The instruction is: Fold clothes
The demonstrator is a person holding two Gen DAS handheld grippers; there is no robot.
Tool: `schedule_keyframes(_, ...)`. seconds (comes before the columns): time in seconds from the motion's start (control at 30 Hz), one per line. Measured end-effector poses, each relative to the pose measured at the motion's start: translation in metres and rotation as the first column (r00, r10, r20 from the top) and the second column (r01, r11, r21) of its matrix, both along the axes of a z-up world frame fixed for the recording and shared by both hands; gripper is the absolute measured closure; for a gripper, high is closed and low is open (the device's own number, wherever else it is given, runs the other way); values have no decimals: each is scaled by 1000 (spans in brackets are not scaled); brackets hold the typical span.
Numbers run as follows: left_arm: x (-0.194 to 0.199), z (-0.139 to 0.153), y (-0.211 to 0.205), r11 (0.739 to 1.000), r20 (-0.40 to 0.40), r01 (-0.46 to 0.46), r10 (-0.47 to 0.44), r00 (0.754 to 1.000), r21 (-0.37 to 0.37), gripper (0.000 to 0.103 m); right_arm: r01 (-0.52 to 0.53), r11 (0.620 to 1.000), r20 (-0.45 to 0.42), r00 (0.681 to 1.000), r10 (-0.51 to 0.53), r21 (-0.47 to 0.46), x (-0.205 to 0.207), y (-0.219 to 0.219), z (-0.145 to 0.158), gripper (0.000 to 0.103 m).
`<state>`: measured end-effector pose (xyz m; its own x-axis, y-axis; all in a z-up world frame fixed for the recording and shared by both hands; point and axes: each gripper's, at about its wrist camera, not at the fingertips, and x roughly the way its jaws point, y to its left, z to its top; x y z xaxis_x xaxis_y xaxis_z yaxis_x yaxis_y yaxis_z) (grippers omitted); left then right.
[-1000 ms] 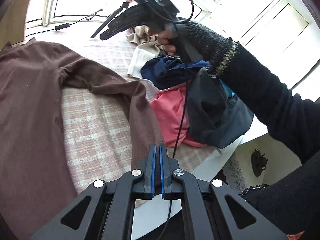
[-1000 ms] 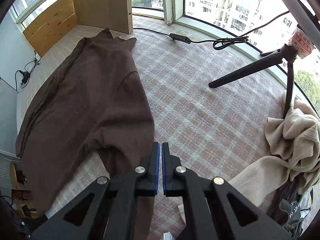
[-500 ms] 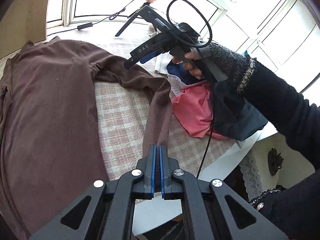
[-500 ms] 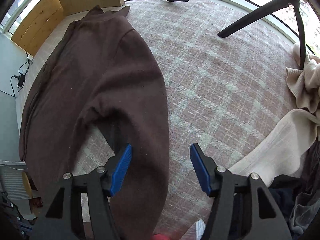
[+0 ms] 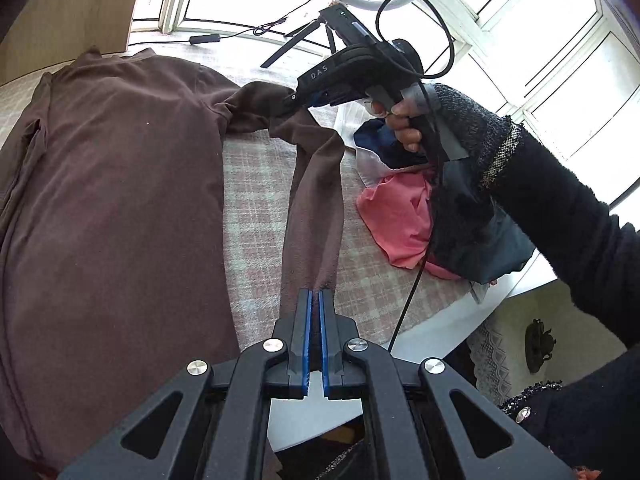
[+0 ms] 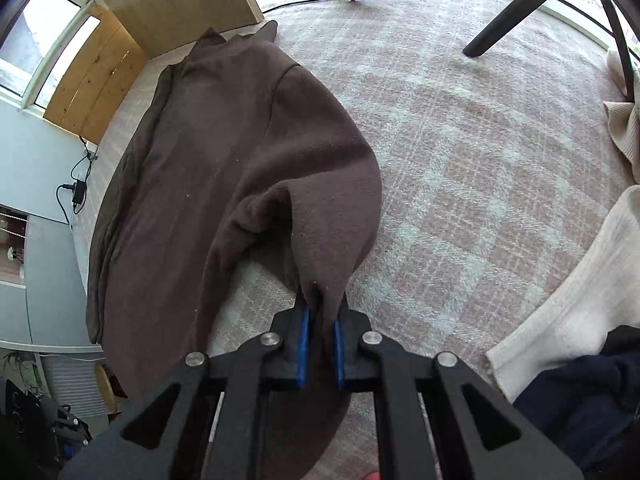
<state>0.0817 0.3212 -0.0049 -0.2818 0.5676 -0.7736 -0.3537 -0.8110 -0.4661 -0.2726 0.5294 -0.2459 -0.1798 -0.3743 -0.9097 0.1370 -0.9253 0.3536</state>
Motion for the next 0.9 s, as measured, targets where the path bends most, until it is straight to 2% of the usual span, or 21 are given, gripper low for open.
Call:
schedule_keyframes(0.03, 4, -4, -9, 999, 13, -29, 29, 1000, 16, 100, 3, 1000, -14, 1000, -2, 18, -5, -6, 11, 93)
schedule_keyframes(0.1, 12, -11, -28, 995, 42, -87, 85, 996, 48, 100, -60, 997, -97, 993, 65, 49, -19, -40, 39, 90)
schedule_keyframes(0.13, 17, -15, -38, 991, 58, -116, 113, 992, 59, 100, -115, 993, -130, 985, 114, 0, -26, -61, 50, 80)
schedule_keyframes(0.17, 22, -22, -49, 989, 80, -142, 138, 987, 43, 100, -175, 983, -138, 977, 165, -63, -32, -81, 60, 56)
schedule_keyframes(0.2, 28, -30, -59, 986, 97, -165, 164, 982, 2, 99, -221, 971, -152, 967, 206, -90, -35, -99, 71, 46)
schedule_keyframes(0.23, 31, -39, -69, 981, 123, -190, 194, 973, -42, 99, -247, 966, -191, 954, 230, -72, -32, -110, 82, 41)
schedule_keyframes(0.3, 37, -57, -88, 963, 172, -236, 257, 951, -131, 99, -248, 969, -254, 937, 240, 1, -27, -119, 90, 41)
schedule_keyframes(0.33, 40, -65, -97, 953, 188, -253, 283, 940, -170, 98, -226, 973, -256, 940, 228, 38, -31, -117, 86, 41)
schedule_keyframes(0.37, 39, -63, -95, 953, 175, -249, 278, 944, -174, 98, -204, 976, -242, 946, 215, 72, -35, -114, 78, 41)
schedule_keyframes(0.43, 39, -58, -91, 953, 149, -240, 269, 952, -184, 83, -174, 979, -204, 960, 193, 111, -43, -103, 60, 41)
schedule_keyframes(0.53, 39, -51, -86, 953, 111, -228, 253, 961, -198, 78, -157, 974, -159, 970, 184, 166, -49, -95, 35, 41)
schedule_keyframes(0.63, 36, -48, -69, 962, 79, -181, 201, 976, -205, 72, -238, 959, -152, 953, 261, 154, -35, -108, 24, 41)
schedule_keyframes(0.67, 34, -50, -62, 963, 70, -156, 175, 982, -222, 72, -278, 944, -163, 938, 307, 176, -28, -116, 21, 41)
schedule_keyframes(0.73, 29, -57, -46, 954, 52, -114, 133, 990, -276, 71, -338, 897, -174, 902, 396, 286, -15, -135, 12, 41)
schedule_keyframes(0.8, 23, -67, -38, 939, 38, -89, 107, 994, -331, 71, -346, 863, -158, 892, 424, 369, -15, -145, -2, 41)
schedule_keyframes(0.83, 20, -72, -38, 934, 41, -81, 102, 994, -349, 79, -344, 855, -148, 892, 426, 389, -17, -148, -9, 41)
schedule_keyframes(0.87, 18, -73, -42, 940, 55, -78, 102, 993, -333, 88, -341, 861, -140, 898, 417, 378, -19, -147, -13, 53)
schedule_keyframes(0.9, 16, -75, -47, 945, 69, -75, 101, 992, -317, 95, -332, 871, -129, 907, 400, 362, -22, -144, -16, 70)
